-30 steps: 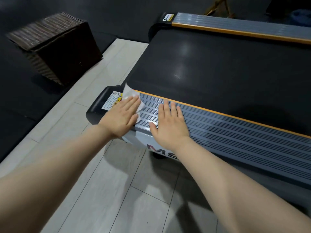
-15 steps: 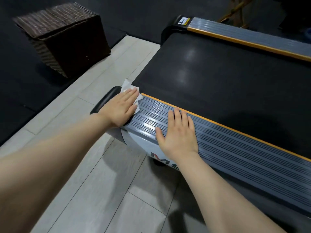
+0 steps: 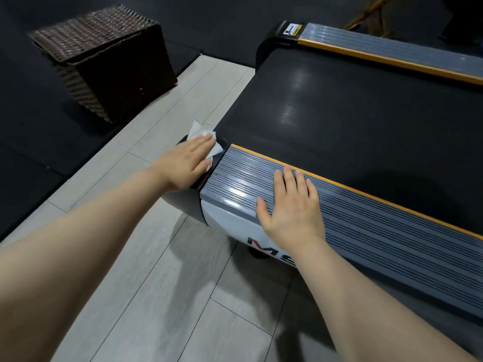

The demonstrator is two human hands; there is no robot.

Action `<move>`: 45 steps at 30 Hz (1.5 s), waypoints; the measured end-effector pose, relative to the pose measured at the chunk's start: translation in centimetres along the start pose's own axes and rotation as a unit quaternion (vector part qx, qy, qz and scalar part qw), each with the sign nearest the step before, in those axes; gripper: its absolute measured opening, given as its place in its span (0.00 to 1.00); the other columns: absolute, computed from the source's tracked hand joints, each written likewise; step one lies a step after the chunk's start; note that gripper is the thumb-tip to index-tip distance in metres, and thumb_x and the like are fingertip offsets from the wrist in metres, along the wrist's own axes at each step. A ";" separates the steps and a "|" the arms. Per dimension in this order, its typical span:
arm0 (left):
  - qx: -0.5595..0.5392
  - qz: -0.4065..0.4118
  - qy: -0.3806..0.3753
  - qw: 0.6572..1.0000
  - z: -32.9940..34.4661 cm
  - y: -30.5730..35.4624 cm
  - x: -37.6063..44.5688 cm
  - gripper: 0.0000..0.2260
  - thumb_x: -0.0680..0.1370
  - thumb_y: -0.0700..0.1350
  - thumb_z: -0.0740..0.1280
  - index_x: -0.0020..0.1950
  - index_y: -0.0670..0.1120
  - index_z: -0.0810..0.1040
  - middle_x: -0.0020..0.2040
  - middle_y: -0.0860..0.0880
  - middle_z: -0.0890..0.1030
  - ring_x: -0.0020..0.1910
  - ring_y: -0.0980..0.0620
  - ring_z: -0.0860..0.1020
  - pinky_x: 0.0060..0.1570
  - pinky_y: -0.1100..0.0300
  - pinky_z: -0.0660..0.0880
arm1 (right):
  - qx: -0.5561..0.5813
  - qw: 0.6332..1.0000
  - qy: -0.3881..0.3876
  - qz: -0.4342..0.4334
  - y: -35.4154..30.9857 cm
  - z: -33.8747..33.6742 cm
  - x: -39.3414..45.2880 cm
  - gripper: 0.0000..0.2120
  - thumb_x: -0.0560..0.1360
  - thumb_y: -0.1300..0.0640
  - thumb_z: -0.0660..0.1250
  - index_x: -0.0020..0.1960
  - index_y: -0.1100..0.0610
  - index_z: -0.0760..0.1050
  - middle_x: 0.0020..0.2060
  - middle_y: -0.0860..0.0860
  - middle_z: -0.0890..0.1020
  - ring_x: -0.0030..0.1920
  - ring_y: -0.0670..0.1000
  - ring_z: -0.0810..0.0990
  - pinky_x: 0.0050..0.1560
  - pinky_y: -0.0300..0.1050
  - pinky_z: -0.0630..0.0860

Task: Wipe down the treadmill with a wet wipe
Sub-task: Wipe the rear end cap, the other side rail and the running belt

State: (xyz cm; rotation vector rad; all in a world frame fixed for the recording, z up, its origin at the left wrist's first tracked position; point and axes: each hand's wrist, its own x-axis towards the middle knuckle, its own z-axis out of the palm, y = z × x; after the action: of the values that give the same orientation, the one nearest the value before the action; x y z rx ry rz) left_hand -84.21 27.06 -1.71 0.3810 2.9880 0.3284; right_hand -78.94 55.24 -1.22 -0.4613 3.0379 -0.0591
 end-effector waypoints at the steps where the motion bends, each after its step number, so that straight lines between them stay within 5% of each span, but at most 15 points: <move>1: -0.015 -0.026 -0.002 1.000 -0.2 -0.7 0.6 0.38 0.77 0.64 0.42 0.81 0.43 0.53 0.81 0.45 0.53 0.80 0.49 0.51 0.78 0.57 0.46 | -0.003 1.000 0.000 0.000 0.0 0.0 0.0 0.38 0.77 0.36 0.40 0.79 0.57 0.50 0.79 0.56 0.52 0.78 0.57 0.49 0.77 0.56 0.49; 6: -0.069 -0.062 -0.003 0.996 -0.1 -1.6 1.1 0.28 0.84 0.56 0.52 0.81 0.46 0.52 0.82 0.48 0.51 0.80 0.52 0.50 0.76 0.60 0.46 | -0.006 1.000 0.008 0.003 -0.1 0.0 0.0 0.39 0.76 0.35 0.38 0.79 0.57 0.52 0.78 0.56 0.54 0.78 0.58 0.51 0.77 0.56 0.51; 12: -0.021 0.061 0.029 0.998 0.8 -1.0 -4.0 0.30 0.82 0.59 0.47 0.80 0.45 0.59 0.80 0.50 0.56 0.79 0.53 0.53 0.77 0.61 0.47 | -0.009 1.000 0.015 0.005 -0.3 0.2 -0.1 0.38 0.77 0.36 0.40 0.79 0.58 0.55 0.78 0.56 0.56 0.78 0.57 0.53 0.77 0.56 0.52; 16: -0.096 -0.049 0.042 0.993 0.7 -2.8 -4.0 0.30 0.81 0.59 0.50 0.80 0.47 0.59 0.80 0.49 0.58 0.79 0.51 0.56 0.73 0.64 0.49 | -0.010 1.000 0.023 0.009 -0.3 0.2 -0.1 0.37 0.77 0.37 0.42 0.78 0.58 0.57 0.77 0.56 0.58 0.78 0.57 0.54 0.77 0.56 0.53; 18: -0.188 -0.123 0.043 0.973 0.4 -3.2 -3.2 0.25 0.84 0.53 0.55 0.80 0.47 0.60 0.78 0.50 0.63 0.77 0.51 0.60 0.69 0.66 0.53 | -0.009 1.000 0.023 0.011 -0.3 0.1 -0.1 0.37 0.77 0.37 0.42 0.78 0.58 0.57 0.77 0.57 0.59 0.77 0.58 0.55 0.76 0.56 0.53; 21: -0.389 -0.200 0.031 0.899 -0.1 -3.4 -1.4 0.19 0.85 0.47 0.56 0.77 0.48 0.64 0.67 0.53 0.72 0.68 0.53 0.69 0.58 0.68 0.65 | -0.005 1.000 0.018 0.010 -0.3 0.1 -0.1 0.37 0.77 0.37 0.40 0.78 0.58 0.56 0.78 0.57 0.57 0.78 0.58 0.54 0.77 0.55 0.52; 24: -0.445 -0.265 0.005 0.856 -0.8 -3.4 0.4 0.18 0.85 0.48 0.55 0.76 0.56 0.65 0.66 0.52 0.74 0.62 0.52 0.72 0.53 0.62 0.70 | -0.006 1.000 0.021 0.010 -0.1 0.2 -0.1 0.38 0.76 0.37 0.40 0.78 0.58 0.57 0.77 0.57 0.59 0.77 0.58 0.56 0.76 0.56 0.54; 30: -0.250 -0.246 0.066 0.934 -1.4 -0.3 0.6 0.20 0.86 0.46 0.50 0.77 0.45 0.64 0.74 0.44 0.70 0.72 0.45 0.67 0.67 0.56 0.62 | -0.031 1.000 -0.004 0.003 -0.4 -0.4 -0.1 0.37 0.77 0.39 0.38 0.78 0.60 0.56 0.77 0.59 0.58 0.77 0.60 0.56 0.76 0.57 0.56; 35: -0.234 -0.260 0.051 0.935 -1.4 -0.6 0.8 0.20 0.86 0.46 0.49 0.76 0.43 0.65 0.74 0.42 0.69 0.73 0.44 0.67 0.68 0.56 0.62 | -0.034 0.994 -0.090 0.045 -4.9 -2.0 1.7 0.48 0.74 0.27 0.41 0.78 0.64 0.46 0.77 0.64 0.49 0.77 0.66 0.49 0.75 0.61 0.50; 39: -0.257 -0.253 0.068 0.930 -0.7 -1.3 1.0 0.20 0.86 0.45 0.49 0.76 0.42 0.65 0.75 0.43 0.68 0.74 0.46 0.65 0.68 0.59 0.60 | -0.004 0.993 -0.051 -0.104 -12.7 -0.2 6.3 0.53 0.71 0.25 0.52 0.79 0.64 0.44 0.78 0.63 0.46 0.78 0.61 0.43 0.75 0.63 0.42; 42: -0.281 -0.227 0.073 0.930 -0.1 -2.7 1.4 0.16 0.85 0.46 0.50 0.69 0.45 0.72 0.68 0.43 0.76 0.68 0.44 0.72 0.61 0.57 0.65 | -0.027 0.992 -0.013 -0.120 -13.3 0.6 8.3 0.51 0.72 0.28 0.55 0.78 0.65 0.45 0.78 0.62 0.49 0.78 0.60 0.46 0.77 0.59 0.42; 45: -0.348 -0.216 0.049 0.911 -0.2 -3.6 1.4 0.09 0.85 0.47 0.52 0.53 0.55 0.71 0.49 0.53 0.77 0.48 0.52 0.77 0.52 0.56 0.69 | -0.026 0.991 0.006 -0.127 -12.9 0.8 8.1 0.50 0.72 0.28 0.54 0.78 0.63 0.47 0.78 0.61 0.50 0.78 0.59 0.47 0.77 0.58 0.44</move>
State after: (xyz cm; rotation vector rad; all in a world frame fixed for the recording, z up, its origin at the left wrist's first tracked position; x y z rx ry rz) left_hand -86.39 23.97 -2.45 -0.3713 2.6752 1.3100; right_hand -82.82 40.45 -1.85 -0.8533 2.9789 0.0056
